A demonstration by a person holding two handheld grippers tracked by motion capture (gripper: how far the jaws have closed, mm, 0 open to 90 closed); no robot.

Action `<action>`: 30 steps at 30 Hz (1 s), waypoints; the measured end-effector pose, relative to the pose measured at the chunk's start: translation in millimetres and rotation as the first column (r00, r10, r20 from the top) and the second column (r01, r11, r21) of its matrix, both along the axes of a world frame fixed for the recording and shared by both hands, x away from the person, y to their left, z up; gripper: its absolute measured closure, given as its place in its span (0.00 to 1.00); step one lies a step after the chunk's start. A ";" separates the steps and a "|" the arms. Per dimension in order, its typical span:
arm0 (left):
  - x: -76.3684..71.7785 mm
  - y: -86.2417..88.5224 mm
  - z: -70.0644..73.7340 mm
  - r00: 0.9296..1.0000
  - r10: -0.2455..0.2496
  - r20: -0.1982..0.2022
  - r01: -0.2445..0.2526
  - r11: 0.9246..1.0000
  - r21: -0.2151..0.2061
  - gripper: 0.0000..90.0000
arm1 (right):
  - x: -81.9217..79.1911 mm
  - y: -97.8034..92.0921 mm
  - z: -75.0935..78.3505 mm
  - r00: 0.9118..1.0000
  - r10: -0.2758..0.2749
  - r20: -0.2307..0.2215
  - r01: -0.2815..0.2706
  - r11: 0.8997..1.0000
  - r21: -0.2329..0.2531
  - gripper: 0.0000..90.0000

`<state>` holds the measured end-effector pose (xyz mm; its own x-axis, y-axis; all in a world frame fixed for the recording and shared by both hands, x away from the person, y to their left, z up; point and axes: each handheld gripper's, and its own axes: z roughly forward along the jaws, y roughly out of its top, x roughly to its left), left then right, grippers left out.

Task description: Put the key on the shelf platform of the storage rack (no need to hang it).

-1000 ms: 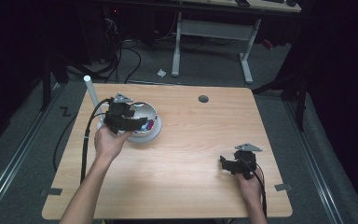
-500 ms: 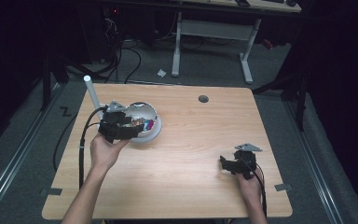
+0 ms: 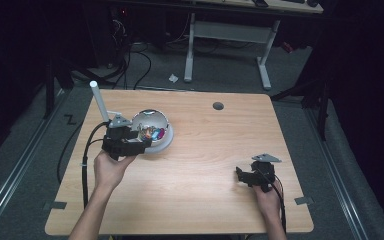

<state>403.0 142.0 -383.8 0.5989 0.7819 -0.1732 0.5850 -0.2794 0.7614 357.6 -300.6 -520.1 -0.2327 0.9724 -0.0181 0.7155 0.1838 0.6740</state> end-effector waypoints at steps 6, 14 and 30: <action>-5.9 3.7 -5.3 1.000 0.008 -0.003 -0.008 1.000 -0.011 0.44 | 0.0 0.0 0.0 1.000 0.000 0.000 0.000 1.000 0.000 0.17; -10.0 7.5 -11.6 1.000 0.019 -0.013 -0.019 1.000 -0.014 0.44 | 0.0 0.1 0.0 1.000 -0.001 0.000 0.001 1.000 0.000 0.17; -16.9 10.8 -32.3 0.998 0.024 -0.049 -0.025 0.999 -0.023 0.44 | 0.0 0.1 0.0 1.000 -0.001 0.000 0.001 1.000 0.000 0.17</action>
<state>386.1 152.7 -416.1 0.5699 0.7915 -0.2209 0.6283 -0.2465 0.7379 357.7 -300.6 -520.1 -0.2322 0.9725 -0.0183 0.7155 0.1835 0.6741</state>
